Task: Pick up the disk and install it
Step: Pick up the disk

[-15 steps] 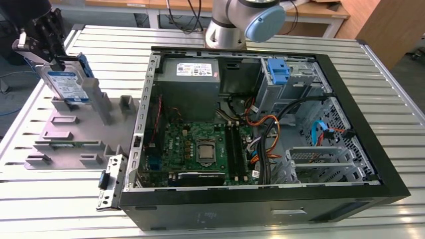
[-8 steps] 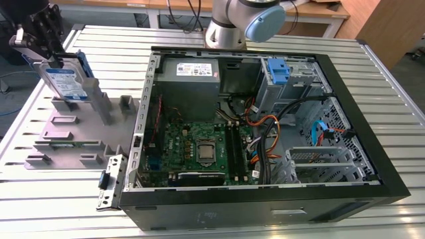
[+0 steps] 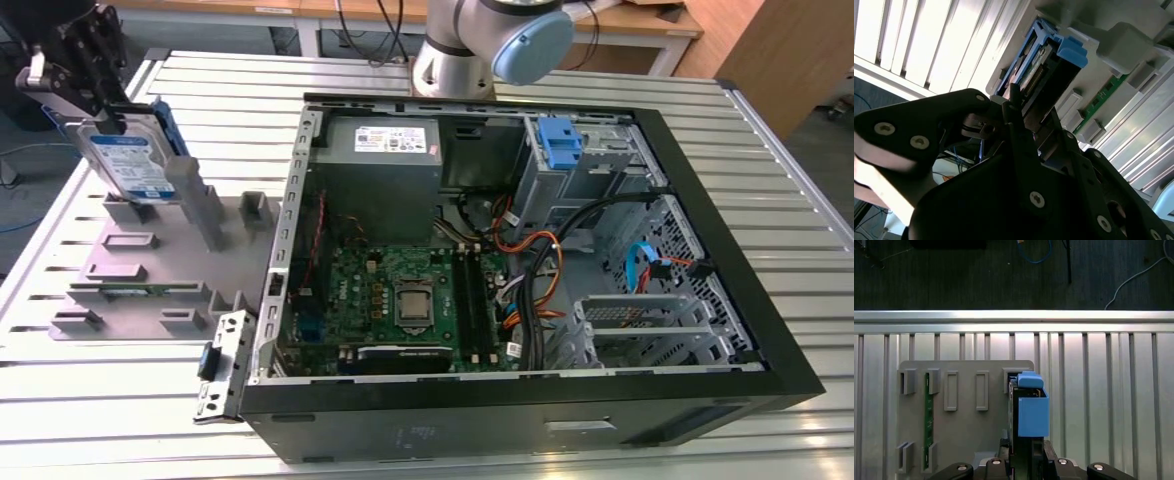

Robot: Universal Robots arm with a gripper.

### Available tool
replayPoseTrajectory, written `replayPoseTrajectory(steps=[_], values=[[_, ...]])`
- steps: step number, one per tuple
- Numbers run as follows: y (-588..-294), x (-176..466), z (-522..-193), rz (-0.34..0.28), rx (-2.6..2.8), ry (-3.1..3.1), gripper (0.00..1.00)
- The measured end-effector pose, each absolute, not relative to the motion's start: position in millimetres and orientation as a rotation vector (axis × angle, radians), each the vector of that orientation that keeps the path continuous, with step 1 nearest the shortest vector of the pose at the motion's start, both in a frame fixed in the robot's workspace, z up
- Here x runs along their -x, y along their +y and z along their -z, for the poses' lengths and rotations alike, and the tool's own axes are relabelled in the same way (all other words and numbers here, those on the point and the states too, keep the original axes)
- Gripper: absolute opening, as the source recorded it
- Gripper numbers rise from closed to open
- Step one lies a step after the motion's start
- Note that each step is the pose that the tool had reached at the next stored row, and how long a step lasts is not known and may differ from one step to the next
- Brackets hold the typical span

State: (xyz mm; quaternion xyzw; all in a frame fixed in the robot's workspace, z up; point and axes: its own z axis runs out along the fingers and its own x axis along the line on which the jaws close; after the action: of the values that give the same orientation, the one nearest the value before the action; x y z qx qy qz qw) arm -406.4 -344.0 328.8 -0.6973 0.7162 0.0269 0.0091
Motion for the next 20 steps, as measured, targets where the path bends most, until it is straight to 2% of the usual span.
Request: replayPoseTrajectory(steps=[20], values=[[-344.0,406.4,-337.3,-0.084,2.178,2.237,0.35]])
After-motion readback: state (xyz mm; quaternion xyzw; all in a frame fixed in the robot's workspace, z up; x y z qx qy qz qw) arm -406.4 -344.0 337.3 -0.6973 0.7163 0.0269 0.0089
